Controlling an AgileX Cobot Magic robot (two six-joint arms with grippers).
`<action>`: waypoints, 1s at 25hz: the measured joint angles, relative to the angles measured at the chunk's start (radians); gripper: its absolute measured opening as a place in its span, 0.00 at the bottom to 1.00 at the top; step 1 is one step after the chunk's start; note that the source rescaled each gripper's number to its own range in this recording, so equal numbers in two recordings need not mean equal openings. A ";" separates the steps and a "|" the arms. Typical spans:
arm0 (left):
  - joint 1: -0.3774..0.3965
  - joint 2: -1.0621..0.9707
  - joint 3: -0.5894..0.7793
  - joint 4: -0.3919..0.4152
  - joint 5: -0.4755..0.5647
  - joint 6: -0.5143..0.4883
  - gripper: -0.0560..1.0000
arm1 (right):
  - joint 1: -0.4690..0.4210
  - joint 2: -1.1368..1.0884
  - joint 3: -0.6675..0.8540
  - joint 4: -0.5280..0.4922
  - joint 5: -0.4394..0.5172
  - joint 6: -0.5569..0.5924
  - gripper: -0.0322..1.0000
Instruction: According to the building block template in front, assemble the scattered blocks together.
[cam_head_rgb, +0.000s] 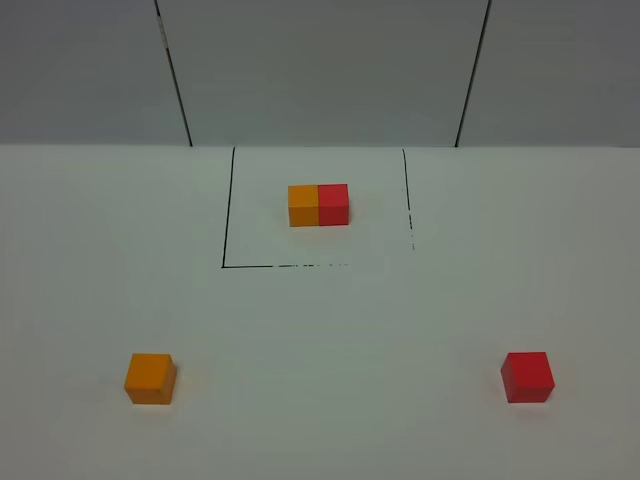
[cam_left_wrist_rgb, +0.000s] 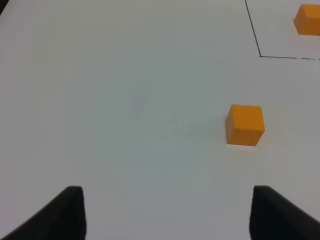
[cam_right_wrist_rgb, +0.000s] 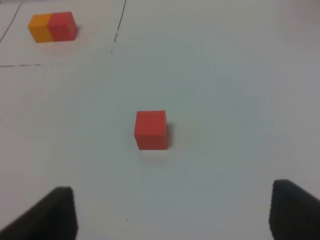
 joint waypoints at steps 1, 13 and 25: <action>0.000 0.000 0.000 0.000 0.000 0.000 0.49 | 0.000 0.000 0.000 0.000 0.000 0.000 0.59; 0.000 0.000 0.000 0.000 0.000 0.000 0.48 | 0.000 0.000 0.000 0.000 0.000 0.000 0.59; 0.000 0.122 -0.006 0.000 -0.007 -0.010 0.54 | 0.000 0.000 0.000 0.000 0.000 0.000 0.59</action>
